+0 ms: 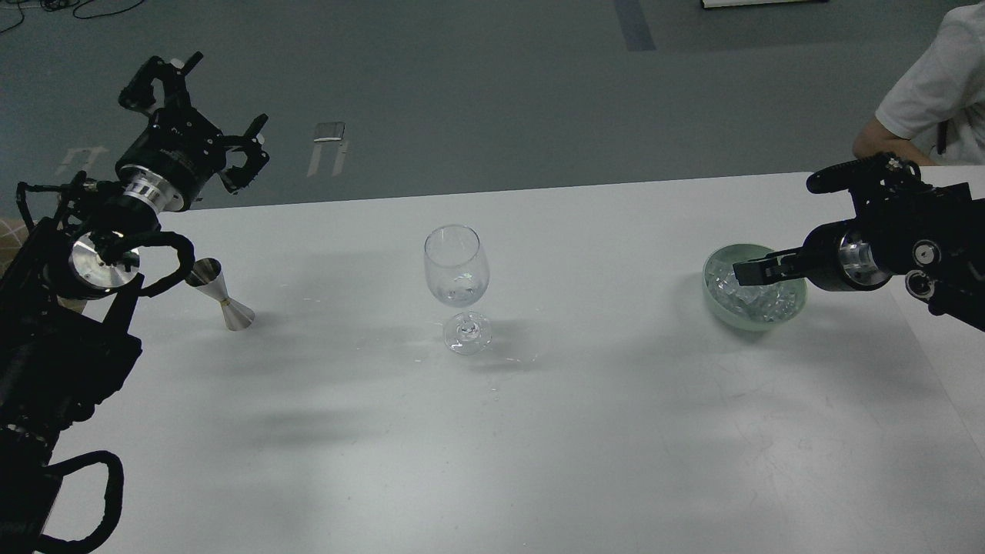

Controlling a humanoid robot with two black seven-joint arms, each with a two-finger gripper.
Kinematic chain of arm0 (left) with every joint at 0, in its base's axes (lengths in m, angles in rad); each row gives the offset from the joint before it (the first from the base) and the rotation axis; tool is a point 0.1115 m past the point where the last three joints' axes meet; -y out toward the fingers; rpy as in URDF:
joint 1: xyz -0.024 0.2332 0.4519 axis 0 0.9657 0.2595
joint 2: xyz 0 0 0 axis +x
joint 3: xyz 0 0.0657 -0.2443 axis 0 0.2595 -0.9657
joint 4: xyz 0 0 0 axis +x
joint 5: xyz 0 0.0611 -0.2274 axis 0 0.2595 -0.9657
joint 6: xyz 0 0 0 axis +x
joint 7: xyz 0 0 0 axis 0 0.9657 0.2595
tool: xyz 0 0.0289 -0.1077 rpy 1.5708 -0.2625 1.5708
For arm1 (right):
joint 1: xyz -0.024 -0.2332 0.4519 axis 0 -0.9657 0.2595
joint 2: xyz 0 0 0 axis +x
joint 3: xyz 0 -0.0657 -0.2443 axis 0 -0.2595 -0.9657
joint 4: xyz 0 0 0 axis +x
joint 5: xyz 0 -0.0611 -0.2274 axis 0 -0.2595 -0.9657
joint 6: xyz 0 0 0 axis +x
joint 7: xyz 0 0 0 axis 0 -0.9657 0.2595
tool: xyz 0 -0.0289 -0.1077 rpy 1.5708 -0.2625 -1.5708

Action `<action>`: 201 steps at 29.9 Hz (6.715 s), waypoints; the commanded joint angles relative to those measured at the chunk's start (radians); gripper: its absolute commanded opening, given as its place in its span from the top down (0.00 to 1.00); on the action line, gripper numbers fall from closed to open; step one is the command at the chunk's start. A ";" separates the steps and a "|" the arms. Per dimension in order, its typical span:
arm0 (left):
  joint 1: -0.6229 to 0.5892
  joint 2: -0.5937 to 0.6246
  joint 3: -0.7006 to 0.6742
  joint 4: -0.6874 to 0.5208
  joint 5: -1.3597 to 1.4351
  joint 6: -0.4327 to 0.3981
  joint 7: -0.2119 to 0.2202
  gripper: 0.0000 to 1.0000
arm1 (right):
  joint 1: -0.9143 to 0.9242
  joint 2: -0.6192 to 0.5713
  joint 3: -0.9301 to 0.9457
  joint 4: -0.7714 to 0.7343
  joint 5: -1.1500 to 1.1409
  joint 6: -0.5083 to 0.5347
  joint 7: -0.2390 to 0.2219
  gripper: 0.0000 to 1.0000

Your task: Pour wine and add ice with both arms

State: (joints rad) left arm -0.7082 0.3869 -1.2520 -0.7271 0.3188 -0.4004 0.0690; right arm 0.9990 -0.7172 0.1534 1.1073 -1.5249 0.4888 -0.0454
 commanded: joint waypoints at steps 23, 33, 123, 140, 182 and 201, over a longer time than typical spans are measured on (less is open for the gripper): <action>0.012 0.003 0.000 0.011 -0.043 0.000 0.000 0.02 | -0.020 0.076 -0.002 -0.038 -0.046 0.000 -0.002 0.69; 0.012 -0.002 -0.001 0.014 -0.044 0.006 0.000 0.02 | -0.014 0.067 0.003 -0.029 -0.035 0.000 0.004 0.96; 0.056 0.050 -0.043 0.012 -0.046 0.009 0.003 0.02 | 0.138 0.602 0.261 0.212 -0.093 0.000 -0.221 0.68; 0.056 0.049 -0.043 0.012 -0.044 0.008 0.003 0.02 | 0.139 0.552 0.262 0.270 -0.093 0.000 -0.221 0.59; 0.052 -0.056 -0.029 0.000 -0.041 -0.088 -0.144 0.02 | -0.246 0.717 1.354 -0.006 0.730 -0.265 -0.214 0.00; 0.061 -0.088 -0.027 -0.041 -0.043 -0.088 -0.144 0.02 | -0.336 0.717 1.491 -0.049 1.025 -0.119 -0.186 0.00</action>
State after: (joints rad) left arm -0.6487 0.3153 -1.2792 -0.7591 0.2756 -0.4888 -0.0770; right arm 0.6626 0.0001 1.6381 1.0857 -0.5013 0.3132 -0.2316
